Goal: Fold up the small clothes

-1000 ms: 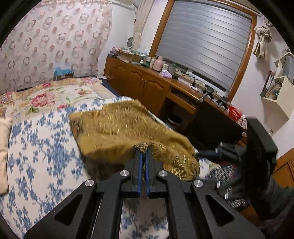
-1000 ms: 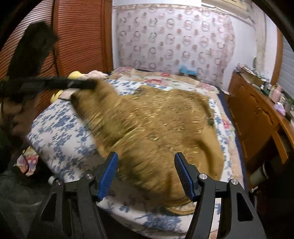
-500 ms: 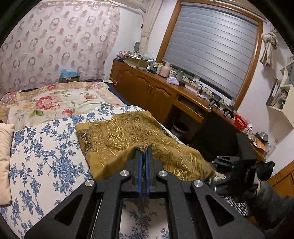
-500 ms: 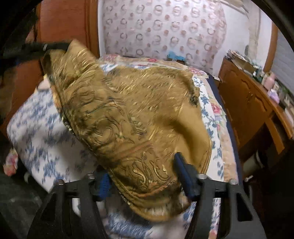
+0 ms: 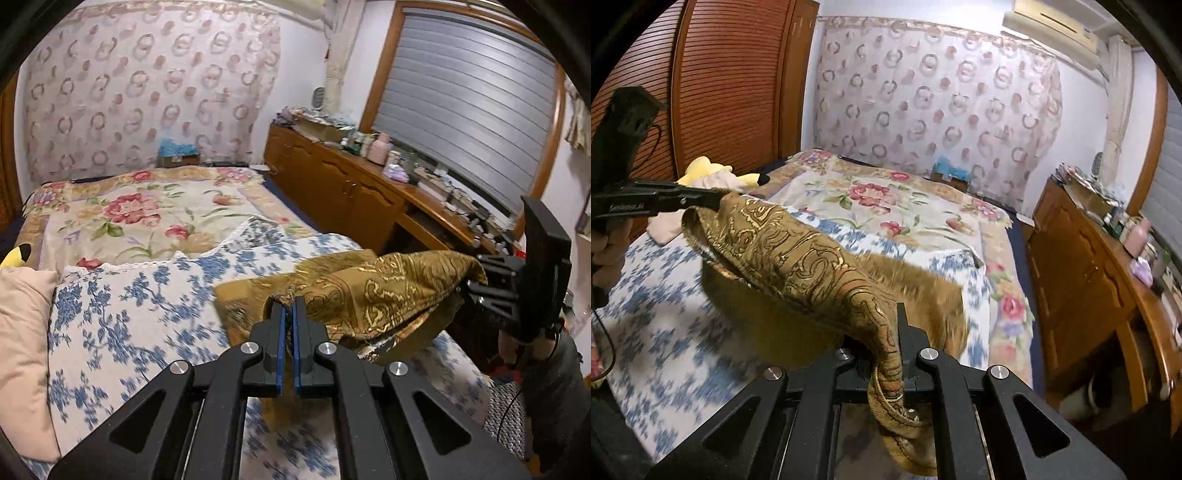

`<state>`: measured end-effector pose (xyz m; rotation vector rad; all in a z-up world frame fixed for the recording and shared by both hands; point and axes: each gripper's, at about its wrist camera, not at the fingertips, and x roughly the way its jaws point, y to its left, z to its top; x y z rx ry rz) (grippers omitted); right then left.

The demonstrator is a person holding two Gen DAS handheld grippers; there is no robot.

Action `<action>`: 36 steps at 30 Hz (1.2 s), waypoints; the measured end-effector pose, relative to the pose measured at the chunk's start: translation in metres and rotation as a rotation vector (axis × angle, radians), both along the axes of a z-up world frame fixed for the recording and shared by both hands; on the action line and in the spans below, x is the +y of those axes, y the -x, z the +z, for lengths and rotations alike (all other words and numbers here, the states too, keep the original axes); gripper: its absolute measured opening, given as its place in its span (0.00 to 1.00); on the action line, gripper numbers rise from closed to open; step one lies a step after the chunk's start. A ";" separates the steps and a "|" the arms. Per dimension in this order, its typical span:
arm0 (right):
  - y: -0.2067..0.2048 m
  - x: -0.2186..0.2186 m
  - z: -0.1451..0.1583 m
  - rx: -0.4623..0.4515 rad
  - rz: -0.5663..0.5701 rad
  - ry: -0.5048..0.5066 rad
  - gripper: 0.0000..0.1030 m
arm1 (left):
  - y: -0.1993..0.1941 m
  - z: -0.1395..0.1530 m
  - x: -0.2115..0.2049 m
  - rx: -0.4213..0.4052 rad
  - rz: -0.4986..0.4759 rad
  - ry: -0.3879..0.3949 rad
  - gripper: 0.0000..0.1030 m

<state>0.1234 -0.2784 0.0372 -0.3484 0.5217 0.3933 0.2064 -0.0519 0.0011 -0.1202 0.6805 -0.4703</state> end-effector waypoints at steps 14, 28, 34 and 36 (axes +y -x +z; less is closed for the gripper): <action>-0.132 0.023 -0.029 0.195 0.036 -0.024 0.12 | -0.056 -0.038 0.002 0.086 0.030 -0.077 0.20; -0.160 0.012 0.012 0.095 -0.139 -0.063 0.54 | -0.060 -0.032 0.016 0.070 0.005 -0.058 0.66; -0.130 -0.009 0.012 0.093 -0.179 -0.107 0.56 | -0.063 -0.041 0.013 0.085 0.004 -0.071 0.66; -0.120 -0.014 0.005 0.110 -0.187 -0.108 0.57 | -0.071 -0.050 0.008 0.117 -0.002 -0.085 0.66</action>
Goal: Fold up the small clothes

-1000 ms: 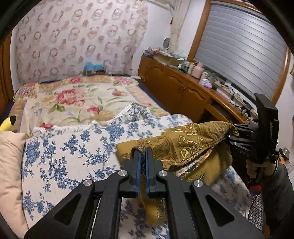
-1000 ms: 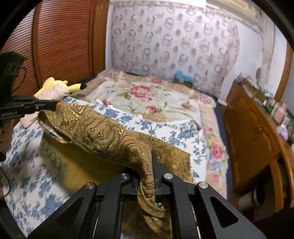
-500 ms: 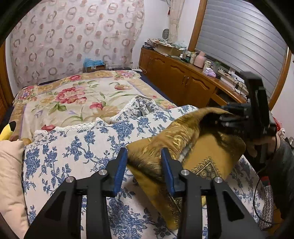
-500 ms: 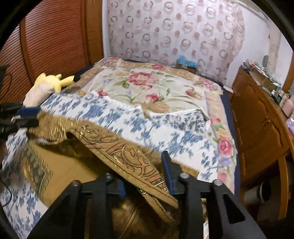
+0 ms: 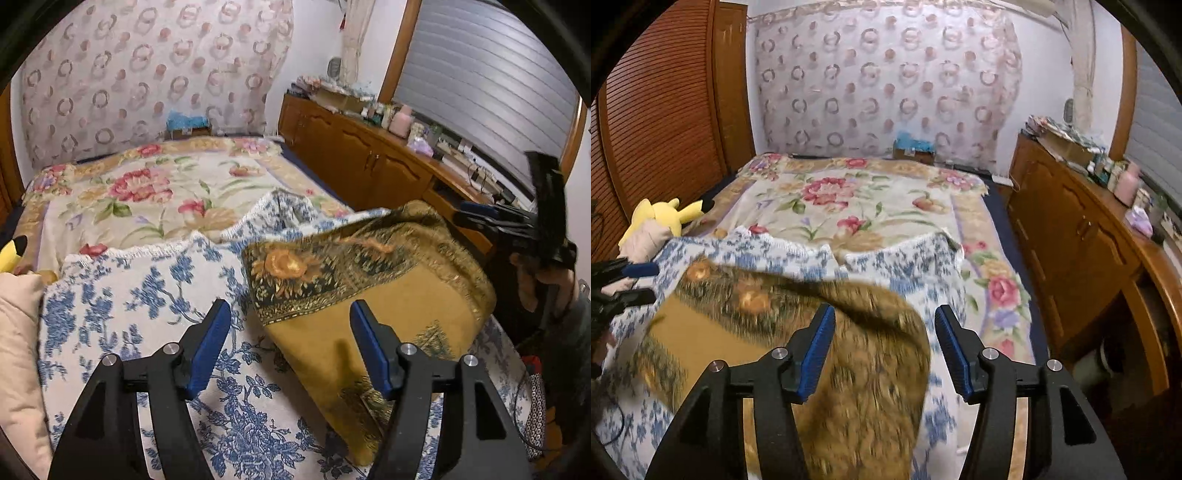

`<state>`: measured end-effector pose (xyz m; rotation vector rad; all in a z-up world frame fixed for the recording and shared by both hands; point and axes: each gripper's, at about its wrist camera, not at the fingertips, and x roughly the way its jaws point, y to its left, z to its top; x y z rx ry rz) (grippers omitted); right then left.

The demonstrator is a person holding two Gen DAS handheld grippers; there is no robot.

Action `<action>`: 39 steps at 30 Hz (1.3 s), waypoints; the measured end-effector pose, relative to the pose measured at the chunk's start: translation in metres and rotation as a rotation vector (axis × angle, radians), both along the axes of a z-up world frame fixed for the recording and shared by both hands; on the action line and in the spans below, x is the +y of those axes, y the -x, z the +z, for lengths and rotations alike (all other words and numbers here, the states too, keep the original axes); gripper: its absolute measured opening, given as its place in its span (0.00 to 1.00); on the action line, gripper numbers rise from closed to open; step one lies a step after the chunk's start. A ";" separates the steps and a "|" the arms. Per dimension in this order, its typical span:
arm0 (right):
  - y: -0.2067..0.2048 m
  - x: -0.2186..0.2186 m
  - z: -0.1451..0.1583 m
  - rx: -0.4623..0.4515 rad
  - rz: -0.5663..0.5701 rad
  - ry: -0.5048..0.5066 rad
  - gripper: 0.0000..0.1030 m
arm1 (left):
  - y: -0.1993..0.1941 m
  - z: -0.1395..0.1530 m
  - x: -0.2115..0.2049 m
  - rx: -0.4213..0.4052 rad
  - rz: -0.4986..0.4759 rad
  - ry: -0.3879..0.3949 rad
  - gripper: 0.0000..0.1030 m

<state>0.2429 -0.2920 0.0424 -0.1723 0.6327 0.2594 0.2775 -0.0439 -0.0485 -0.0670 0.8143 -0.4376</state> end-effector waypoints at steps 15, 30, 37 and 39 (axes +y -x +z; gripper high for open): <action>-0.036 -0.016 -0.050 0.227 -0.045 -0.106 0.63 | -0.050 -0.043 -0.004 0.151 0.014 -0.003 0.66; -0.047 -0.028 -0.045 0.235 0.123 -0.113 0.14 | -0.042 -0.027 -0.021 0.121 -0.095 0.064 0.09; -0.009 -0.028 -0.019 0.058 0.117 -0.175 0.11 | 0.002 0.024 -0.002 -0.020 -0.077 0.120 0.07; 0.003 -0.025 -0.009 0.004 0.127 -0.196 0.11 | 0.019 0.040 0.007 -0.069 -0.058 0.133 0.07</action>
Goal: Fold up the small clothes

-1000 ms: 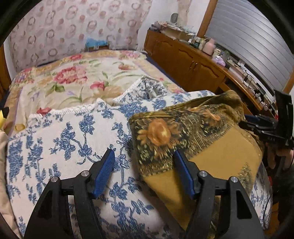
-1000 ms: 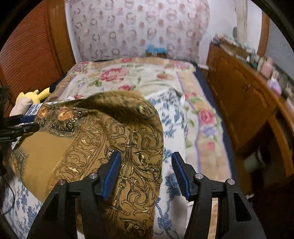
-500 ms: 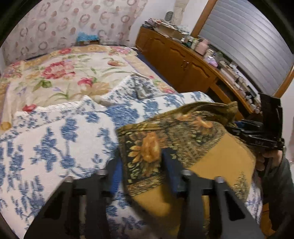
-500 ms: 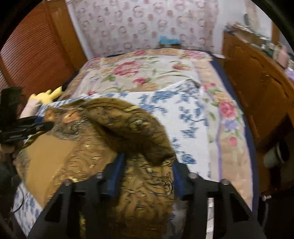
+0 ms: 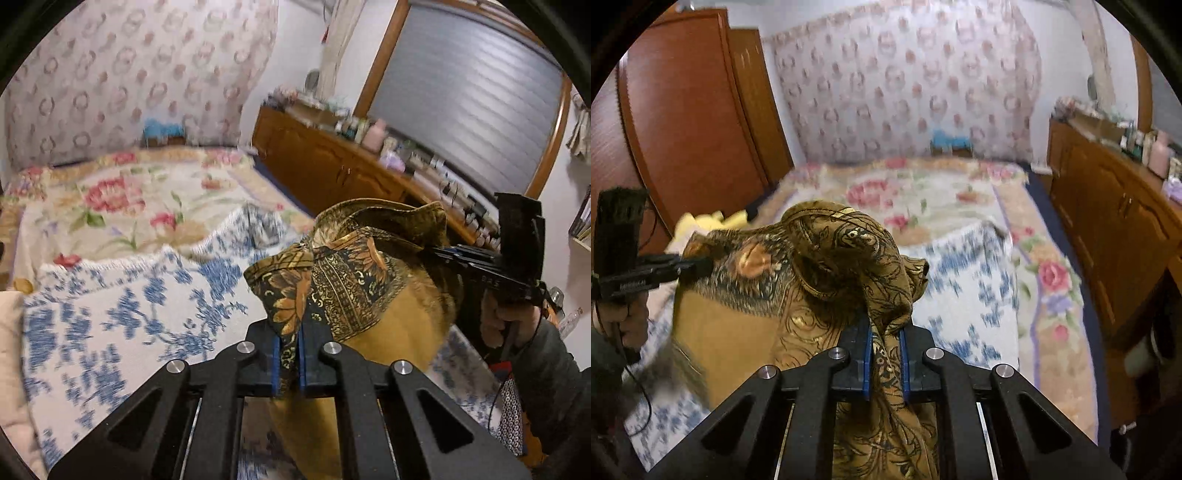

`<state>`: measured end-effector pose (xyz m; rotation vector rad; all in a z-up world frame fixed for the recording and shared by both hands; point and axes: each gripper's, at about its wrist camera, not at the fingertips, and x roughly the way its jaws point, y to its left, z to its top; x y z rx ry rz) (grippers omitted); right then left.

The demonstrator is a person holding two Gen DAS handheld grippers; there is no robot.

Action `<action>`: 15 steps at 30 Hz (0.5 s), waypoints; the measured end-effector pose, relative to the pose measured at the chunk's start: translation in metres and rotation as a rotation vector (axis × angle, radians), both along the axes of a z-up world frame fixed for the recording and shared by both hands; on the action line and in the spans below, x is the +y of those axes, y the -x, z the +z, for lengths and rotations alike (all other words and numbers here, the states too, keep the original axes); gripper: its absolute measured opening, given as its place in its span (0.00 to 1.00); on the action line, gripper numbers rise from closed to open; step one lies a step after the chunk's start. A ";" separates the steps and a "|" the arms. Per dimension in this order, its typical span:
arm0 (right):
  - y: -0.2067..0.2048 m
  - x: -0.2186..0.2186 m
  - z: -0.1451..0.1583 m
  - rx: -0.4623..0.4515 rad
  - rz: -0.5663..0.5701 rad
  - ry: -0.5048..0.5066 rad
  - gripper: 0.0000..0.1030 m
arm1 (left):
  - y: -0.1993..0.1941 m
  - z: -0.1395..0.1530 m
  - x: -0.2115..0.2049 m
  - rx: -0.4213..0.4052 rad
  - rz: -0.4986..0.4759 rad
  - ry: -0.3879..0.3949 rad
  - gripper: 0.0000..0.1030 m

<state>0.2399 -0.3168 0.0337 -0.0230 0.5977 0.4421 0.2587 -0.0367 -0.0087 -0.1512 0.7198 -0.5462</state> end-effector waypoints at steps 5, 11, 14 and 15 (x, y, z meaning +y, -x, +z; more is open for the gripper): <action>0.022 0.023 0.022 -0.106 0.051 -0.027 0.10 | 0.034 0.028 0.034 -0.088 0.073 0.028 0.07; 0.023 0.079 0.038 -0.178 0.176 -0.012 0.10 | 0.076 0.046 0.094 -0.155 0.208 0.028 0.07; 0.013 0.117 0.046 -0.201 0.261 0.012 0.10 | 0.095 0.048 0.130 -0.169 0.294 0.019 0.07; 0.011 0.133 0.049 -0.206 0.289 0.021 0.10 | 0.101 0.047 0.145 -0.174 0.330 0.011 0.07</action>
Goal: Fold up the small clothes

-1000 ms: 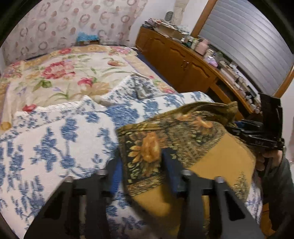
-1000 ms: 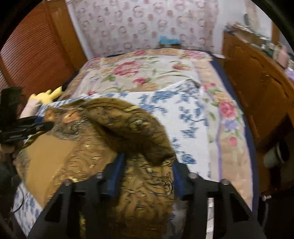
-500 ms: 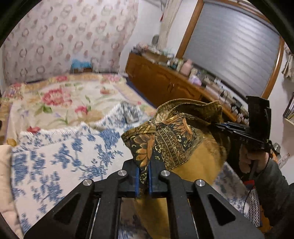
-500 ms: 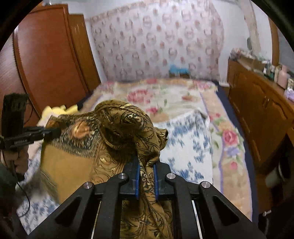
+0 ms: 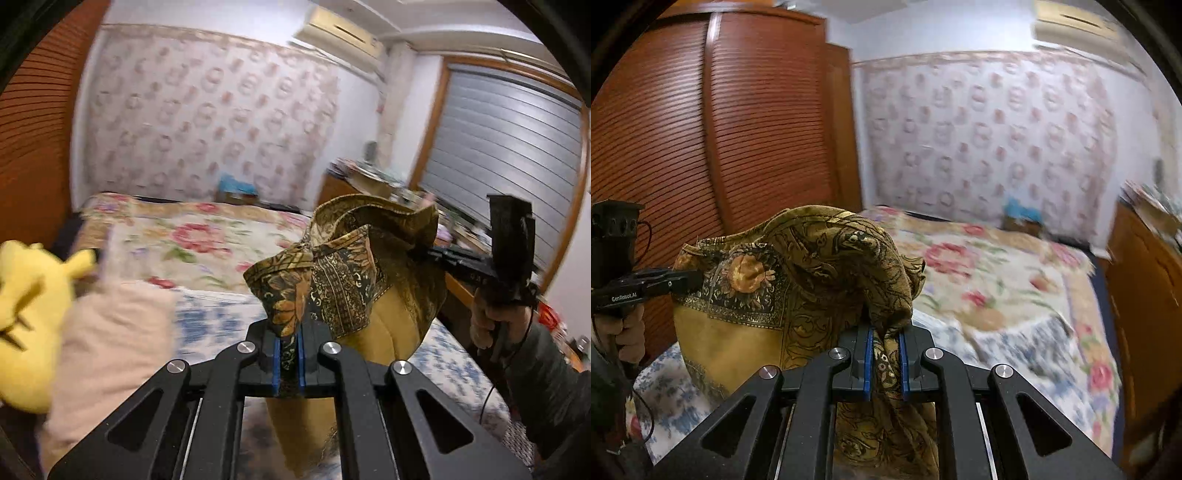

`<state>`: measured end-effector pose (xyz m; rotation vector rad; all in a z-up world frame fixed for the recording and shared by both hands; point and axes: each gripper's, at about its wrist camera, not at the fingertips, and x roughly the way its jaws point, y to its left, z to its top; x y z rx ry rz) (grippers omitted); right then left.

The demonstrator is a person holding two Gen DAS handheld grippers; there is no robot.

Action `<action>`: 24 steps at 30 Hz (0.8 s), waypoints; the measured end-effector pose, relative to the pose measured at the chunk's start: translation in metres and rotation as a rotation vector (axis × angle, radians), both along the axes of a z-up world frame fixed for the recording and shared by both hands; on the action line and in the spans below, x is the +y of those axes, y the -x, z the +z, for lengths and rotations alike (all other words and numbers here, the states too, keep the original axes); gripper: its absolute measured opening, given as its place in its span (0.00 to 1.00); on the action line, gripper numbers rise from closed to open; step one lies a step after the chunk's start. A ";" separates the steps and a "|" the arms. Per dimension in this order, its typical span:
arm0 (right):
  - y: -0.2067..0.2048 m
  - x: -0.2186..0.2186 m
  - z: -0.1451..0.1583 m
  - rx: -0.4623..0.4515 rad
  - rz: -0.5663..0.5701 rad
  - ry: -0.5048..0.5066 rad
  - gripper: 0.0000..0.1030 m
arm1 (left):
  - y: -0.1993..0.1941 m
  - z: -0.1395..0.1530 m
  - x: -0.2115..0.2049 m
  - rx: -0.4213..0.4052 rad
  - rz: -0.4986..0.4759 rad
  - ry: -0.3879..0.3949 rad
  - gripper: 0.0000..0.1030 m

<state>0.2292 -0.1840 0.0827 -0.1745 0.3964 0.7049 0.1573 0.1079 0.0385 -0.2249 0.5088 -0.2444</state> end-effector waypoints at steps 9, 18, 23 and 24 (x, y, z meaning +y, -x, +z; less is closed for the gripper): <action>-0.034 0.145 0.022 -0.070 0.218 0.122 0.10 | 0.040 -0.028 0.094 0.022 0.233 0.046 0.07; -0.091 0.281 -0.003 -0.091 0.351 0.297 0.11 | 0.052 -0.097 0.143 0.160 0.398 0.060 0.07; -0.112 0.336 -0.026 -0.059 0.372 0.316 0.13 | 0.054 -0.113 0.153 0.204 0.434 0.057 0.07; -0.118 0.341 -0.031 -0.047 0.356 0.319 0.14 | 0.055 -0.115 0.155 0.209 0.438 0.057 0.07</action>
